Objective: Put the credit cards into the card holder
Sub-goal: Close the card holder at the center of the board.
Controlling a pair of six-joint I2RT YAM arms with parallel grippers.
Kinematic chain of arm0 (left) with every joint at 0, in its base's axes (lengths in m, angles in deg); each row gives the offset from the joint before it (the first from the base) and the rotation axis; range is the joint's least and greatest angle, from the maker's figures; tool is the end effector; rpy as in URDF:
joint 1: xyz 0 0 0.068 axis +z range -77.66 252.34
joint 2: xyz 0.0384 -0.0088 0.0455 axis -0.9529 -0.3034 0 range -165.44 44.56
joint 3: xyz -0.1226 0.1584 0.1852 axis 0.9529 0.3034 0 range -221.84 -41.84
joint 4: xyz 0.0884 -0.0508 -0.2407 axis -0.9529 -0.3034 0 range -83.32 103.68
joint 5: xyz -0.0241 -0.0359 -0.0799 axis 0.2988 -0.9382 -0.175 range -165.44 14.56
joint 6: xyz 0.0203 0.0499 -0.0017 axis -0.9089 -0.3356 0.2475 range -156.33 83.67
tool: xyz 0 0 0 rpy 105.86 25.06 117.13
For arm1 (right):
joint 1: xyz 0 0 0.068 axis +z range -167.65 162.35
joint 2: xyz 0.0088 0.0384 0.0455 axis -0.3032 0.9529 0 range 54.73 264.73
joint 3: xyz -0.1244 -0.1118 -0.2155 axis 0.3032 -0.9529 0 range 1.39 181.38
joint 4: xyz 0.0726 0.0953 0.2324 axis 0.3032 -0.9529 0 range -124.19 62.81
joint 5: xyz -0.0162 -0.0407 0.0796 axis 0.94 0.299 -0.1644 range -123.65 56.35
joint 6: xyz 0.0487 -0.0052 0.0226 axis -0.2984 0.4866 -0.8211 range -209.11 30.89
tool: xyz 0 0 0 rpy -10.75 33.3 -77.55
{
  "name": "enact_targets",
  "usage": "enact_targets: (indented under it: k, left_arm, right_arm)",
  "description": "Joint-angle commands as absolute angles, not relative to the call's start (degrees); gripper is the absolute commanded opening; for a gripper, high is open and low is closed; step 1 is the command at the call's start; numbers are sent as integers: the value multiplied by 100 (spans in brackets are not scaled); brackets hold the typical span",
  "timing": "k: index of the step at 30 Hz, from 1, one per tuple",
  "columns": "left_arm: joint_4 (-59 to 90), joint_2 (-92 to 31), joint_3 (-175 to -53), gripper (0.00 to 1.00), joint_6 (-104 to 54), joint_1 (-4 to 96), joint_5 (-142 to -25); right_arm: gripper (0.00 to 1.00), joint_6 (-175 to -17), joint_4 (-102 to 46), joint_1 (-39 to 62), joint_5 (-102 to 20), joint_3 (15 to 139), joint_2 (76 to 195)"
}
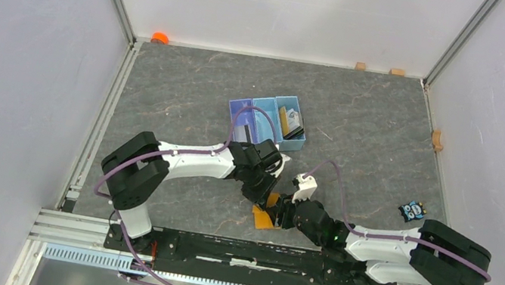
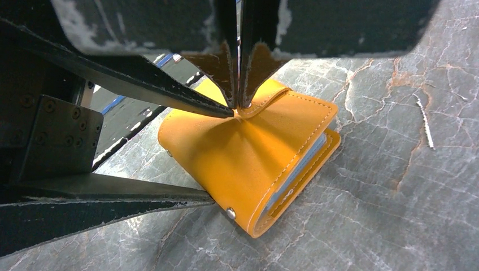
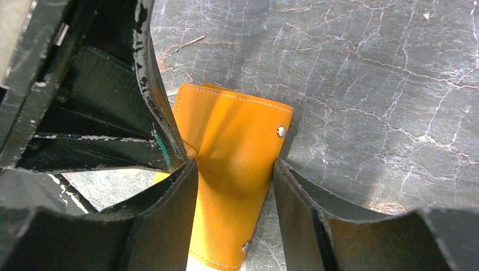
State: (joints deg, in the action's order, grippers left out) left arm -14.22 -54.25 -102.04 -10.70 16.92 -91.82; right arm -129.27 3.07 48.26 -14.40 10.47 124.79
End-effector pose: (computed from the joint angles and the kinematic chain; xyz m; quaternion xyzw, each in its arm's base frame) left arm 0.1805 -0.2793 0.1692 0.2771 0.9291 -0.2370 0.0625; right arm 0.0898 0.1722 0.1216 -0.1103 0.8537 0.3023 0.4094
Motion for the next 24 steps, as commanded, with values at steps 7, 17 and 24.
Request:
enact_targets:
  k: [7, 17, 24]
  left_arm:
    - [-1348, -5858, -9958, 2, -1168, 1444, -8944]
    - [-1324, -6096, -9871, 2, -1069, 1221, -8651]
    - [-1212, -6346, -9792, 2, -918, 1018, -8424]
  right_arm:
    - [57, -13068, -499, 4889, -1551, 797, 12473]
    - [58, -13179, -868, 4889, -1185, 805, 12278]
    - [58, -13292, -1290, 4889, -779, 824, 12108]
